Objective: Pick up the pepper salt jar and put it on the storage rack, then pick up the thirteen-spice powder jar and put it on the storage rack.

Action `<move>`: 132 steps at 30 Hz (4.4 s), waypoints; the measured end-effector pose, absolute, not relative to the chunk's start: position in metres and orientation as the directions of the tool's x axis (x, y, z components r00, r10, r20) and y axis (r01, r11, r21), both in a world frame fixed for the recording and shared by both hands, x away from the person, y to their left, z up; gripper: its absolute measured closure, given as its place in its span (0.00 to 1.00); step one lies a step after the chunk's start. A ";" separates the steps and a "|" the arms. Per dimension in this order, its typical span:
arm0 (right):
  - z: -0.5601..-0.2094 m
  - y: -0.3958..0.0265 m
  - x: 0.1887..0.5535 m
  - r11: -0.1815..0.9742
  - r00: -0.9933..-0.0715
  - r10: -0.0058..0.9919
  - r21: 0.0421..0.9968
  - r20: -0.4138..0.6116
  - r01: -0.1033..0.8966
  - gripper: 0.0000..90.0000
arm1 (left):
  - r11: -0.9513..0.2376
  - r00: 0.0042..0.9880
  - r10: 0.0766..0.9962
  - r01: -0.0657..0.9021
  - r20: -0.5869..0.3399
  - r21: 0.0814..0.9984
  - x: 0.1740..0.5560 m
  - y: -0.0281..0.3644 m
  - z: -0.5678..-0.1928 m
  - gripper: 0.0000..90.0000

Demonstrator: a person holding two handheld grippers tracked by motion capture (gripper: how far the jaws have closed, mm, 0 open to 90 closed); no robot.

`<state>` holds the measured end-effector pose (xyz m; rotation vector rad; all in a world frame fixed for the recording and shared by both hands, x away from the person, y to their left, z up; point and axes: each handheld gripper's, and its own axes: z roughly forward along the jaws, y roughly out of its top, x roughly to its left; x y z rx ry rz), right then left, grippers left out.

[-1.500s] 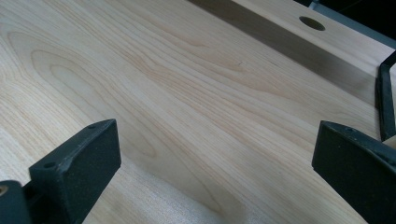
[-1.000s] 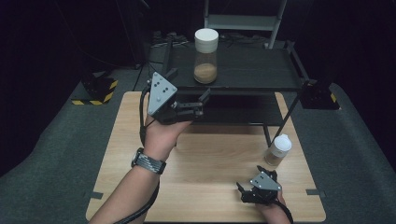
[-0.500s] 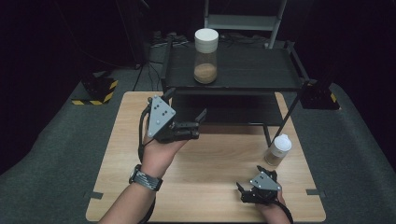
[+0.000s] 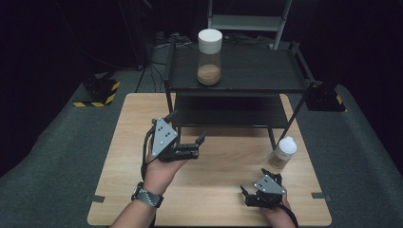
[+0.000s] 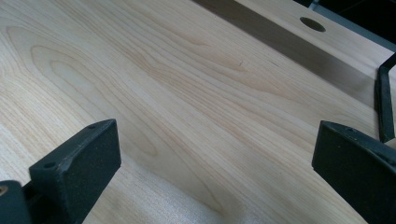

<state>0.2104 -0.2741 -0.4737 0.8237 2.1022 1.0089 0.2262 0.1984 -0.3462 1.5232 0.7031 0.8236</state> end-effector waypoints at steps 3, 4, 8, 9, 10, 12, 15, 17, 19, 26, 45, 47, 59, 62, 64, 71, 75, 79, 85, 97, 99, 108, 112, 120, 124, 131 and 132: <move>-0.474 -0.274 0.210 0.508 -0.588 0.756 0.824 -0.287 0.251 0.00 | -0.112 0.568 0.818 -0.003 0.094 0.994 0.225 0.200 -0.357 0.00; -0.474 -0.274 0.210 0.509 -0.589 0.755 0.824 -0.288 0.250 0.00 | -0.115 0.569 0.817 0.002 0.093 0.993 0.224 0.201 -0.361 0.00; -0.474 -0.274 0.211 0.510 -0.589 0.755 0.823 -0.289 0.250 0.00 | -0.138 0.570 0.815 0.027 0.098 0.990 0.222 0.201 -0.377 0.00; -0.474 -0.274 0.210 0.510 -0.588 0.755 0.823 -0.289 0.250 0.00 | -0.140 0.571 0.815 0.035 0.095 0.990 0.222 0.201 -0.381 0.00; -0.474 -0.274 0.210 0.510 -0.588 0.755 0.823 -0.290 0.250 0.00 | -0.147 0.572 0.814 0.041 0.098 0.988 0.222 0.201 -0.385 0.00; -0.474 -0.273 0.210 0.512 -0.588 0.755 0.822 -0.291 0.250 0.00 | -0.153 0.574 0.813 0.055 0.094 0.987 0.222 0.201 -0.392 0.00; -0.474 -0.273 0.210 0.512 -0.588 0.754 0.822 -0.292 0.250 0.00 | -0.168 0.577 0.812 0.078 0.093 0.983 0.221 0.200 -0.404 0.00; -0.474 -0.273 0.210 0.512 -0.588 0.754 0.822 -0.291 0.249 0.00 | -0.170 0.580 0.810 0.090 0.087 0.981 0.220 0.201 -0.410 0.00; -0.474 -0.273 0.210 0.512 -0.587 0.755 0.822 -0.291 0.250 0.00 | -0.171 0.583 0.809 0.104 0.080 0.980 0.220 0.202 -0.417 0.00; -0.474 -0.273 0.210 0.514 -0.587 0.754 0.821 -0.295 0.248 0.00 | -0.188 0.587 0.807 0.148 0.067 0.971 0.217 0.207 -0.438 0.00; -0.474 -0.273 0.210 0.502 -0.582 0.763 0.825 -0.282 0.258 0.00 | -0.288 0.562 0.823 0.289 0.082 0.913 0.216 0.224 -0.484 0.00; -0.473 -0.273 0.211 0.503 -0.582 0.763 0.825 -0.282 0.259 0.00 | -0.317 0.560 0.822 0.292 0.108 0.903 0.215 0.222 -0.485 0.01; -0.473 -0.273 0.211 0.500 -0.578 0.766 0.826 -0.281 0.262 0.00 | -0.428 0.566 0.795 0.266 0.220 0.864 0.208 0.209 -0.482 0.01; -0.474 -0.273 0.210 0.508 -0.585 0.758 0.824 -0.288 0.253 0.00 | -0.433 0.574 0.788 0.261 0.222 0.863 0.209 0.209 -0.482 0.01; -0.473 -0.273 0.212 0.511 -0.590 0.755 0.820 -0.286 0.257 0.00 | -0.433 0.568 0.792 0.261 0.226 0.863 0.208 0.208 -0.482 0.01; -0.474 -0.278 0.211 0.483 -0.587 0.766 0.838 -0.264 0.254 0.00 | -0.457 0.581 0.775 0.246 0.248 0.854 0.207 0.207 -0.482 0.01; -0.475 -0.280 0.210 0.474 -0.583 0.770 0.844 -0.259 0.252 0.00 | -0.443 0.579 0.780 0.247 0.236 0.862 0.207 0.209 -0.483 0.01; -0.473 -0.285 0.209 0.457 -0.590 0.771 0.854 -0.241 0.248 0.00 | -0.437 0.569 0.788 0.252 0.233 0.863 0.207 0.208 -0.483 0.01; -0.470 -0.292 0.205 0.399 -0.601 0.774 0.891 -0.201 0.215 0.00 | -0.434 0.574 0.787 0.257 0.225 0.863 0.208 0.209 -0.482 0.01; -0.462 -0.294 0.195 0.330 -0.580 0.797 0.925 -0.167 0.188 0.00 | -0.454 0.576 0.777 0.235 0.253 0.860 0.205 0.207 -0.484 0.01; -0.461 -0.294 0.193 0.321 -0.580 0.798 0.930 -0.164 0.178 0.00 | -0.455 0.576 0.777 0.235 0.254 0.859 0.205 0.207 -0.484 0.01; -0.457 -0.297 0.185 0.288 -0.544 0.821 0.948 -0.171 0.136 0.00 | -0.458 0.575 0.776 0.233 0.258 0.858 0.205 0.206 -0.484 0.01; -0.456 -0.300 0.182 0.266 -0.523 0.836 0.955 -0.163 0.128 0.00 | -0.458 0.575 0.776 0.233 0.259 0.858 0.205 0.206 -0.484 0.01; -0.452 -0.311 0.180 0.231 -0.471 0.870 0.964 -0.145 0.129 0.00 | -0.461 0.577 0.774 0.231 0.261 0.857 0.205 0.206 -0.484 0.01; -0.450 -0.318 0.181 0.221 -0.437 0.888 0.965 -0.141 0.139 0.00 | -0.462 0.577 0.774 0.231 0.262 0.856 0.205 0.206 -0.484 0.01; -0.451 -0.327 0.183 0.211 -0.383 0.913 0.964 -0.137 0.159 0.00 | -0.461 0.577 0.773 0.230 0.261 0.857 0.205 0.206 -0.484 0.01; -0.452 -0.328 0.183 0.205 -0.377 0.917 0.965 -0.131 0.164 0.00 | -0.463 0.578 0.773 0.229 0.263 0.856 0.205 0.206 -0.484 0.01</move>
